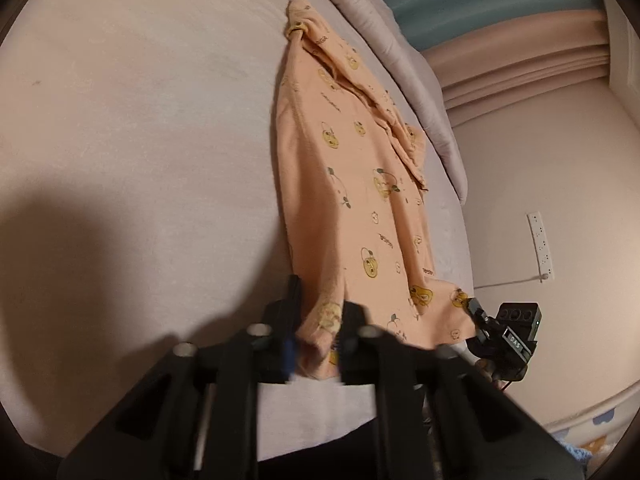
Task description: Fold small clothes
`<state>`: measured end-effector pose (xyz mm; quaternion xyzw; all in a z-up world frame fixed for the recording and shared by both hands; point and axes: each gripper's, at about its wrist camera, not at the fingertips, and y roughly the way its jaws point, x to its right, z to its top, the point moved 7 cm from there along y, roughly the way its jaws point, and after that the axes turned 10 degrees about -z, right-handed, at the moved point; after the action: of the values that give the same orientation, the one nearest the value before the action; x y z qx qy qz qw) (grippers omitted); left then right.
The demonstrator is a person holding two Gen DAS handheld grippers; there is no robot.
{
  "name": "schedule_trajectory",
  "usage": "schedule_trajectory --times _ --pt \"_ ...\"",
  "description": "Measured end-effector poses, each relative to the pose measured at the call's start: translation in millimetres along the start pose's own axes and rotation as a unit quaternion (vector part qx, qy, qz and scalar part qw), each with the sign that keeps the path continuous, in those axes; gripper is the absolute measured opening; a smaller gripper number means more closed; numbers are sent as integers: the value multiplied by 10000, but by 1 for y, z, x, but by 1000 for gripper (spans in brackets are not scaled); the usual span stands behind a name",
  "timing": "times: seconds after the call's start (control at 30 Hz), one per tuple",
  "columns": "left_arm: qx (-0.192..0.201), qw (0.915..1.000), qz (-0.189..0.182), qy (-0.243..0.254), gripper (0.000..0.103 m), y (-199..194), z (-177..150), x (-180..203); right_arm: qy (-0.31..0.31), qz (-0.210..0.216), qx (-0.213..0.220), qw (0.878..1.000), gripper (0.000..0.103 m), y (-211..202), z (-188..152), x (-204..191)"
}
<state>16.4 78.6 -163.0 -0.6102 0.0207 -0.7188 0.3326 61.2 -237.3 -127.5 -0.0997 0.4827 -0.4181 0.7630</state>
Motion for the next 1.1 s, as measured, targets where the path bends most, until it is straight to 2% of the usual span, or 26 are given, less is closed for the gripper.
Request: schedule_trajectory --times 0.1,0.2,0.3,0.63,0.9,1.1 --pt "119 9999 32 50 2 -2 1 5 12 -57 -27 10000 5 3 -1 1" --pt "224 9995 -149 140 2 -4 7 16 66 110 67 9999 5 0 4 -2" --pt "253 9987 -150 422 2 -3 13 33 80 289 208 9993 5 -6 14 -8" --pt "528 9936 -506 863 2 -7 54 75 -119 571 621 9964 5 -16 50 -30" --pt "637 9904 -567 1087 2 -3 101 97 -306 477 914 9942 5 -12 92 -39" --pt "640 9899 -515 1153 2 8 142 102 -275 221 966 9947 5 10 127 -35"
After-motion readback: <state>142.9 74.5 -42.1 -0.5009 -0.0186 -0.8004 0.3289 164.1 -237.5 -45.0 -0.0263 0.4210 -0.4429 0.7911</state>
